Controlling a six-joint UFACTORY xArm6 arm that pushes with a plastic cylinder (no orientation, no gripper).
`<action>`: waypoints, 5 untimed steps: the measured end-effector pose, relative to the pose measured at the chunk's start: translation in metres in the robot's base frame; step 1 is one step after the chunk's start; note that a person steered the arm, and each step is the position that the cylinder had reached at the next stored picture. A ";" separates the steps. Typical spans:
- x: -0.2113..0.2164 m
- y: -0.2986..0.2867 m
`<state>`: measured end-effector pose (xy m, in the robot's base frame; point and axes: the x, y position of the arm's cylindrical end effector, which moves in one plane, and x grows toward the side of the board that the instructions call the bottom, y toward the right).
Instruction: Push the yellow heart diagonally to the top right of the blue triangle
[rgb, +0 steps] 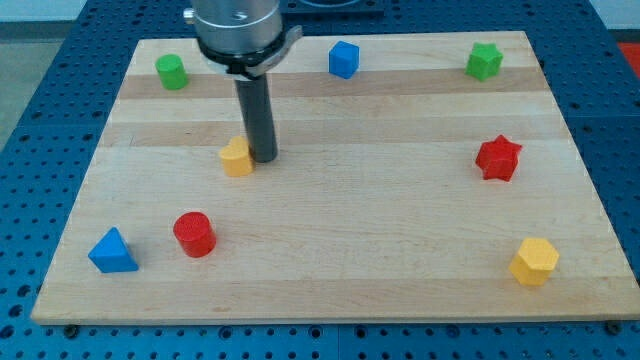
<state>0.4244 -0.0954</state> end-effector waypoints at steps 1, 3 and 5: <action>0.000 -0.023; 0.000 -0.064; 0.030 -0.043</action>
